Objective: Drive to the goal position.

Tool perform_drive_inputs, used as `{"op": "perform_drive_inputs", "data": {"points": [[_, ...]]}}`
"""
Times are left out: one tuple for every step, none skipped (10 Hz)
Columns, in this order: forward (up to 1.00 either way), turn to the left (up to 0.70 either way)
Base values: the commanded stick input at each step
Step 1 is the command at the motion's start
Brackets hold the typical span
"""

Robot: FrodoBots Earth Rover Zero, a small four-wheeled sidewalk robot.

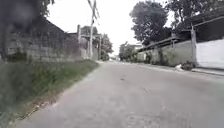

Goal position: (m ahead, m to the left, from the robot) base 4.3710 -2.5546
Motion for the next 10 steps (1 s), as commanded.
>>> {"op": "perform_drive_inputs", "data": {"points": [[1.00,-0.02],[1.00,-0.02],[1.00,-0.02],[1.00,-0.02],[1.00,0.00],[1.00,0.00],[1.00,-0.03],[1.00,-0.01],[1.00,0.16],[1.00,0.37]]}}
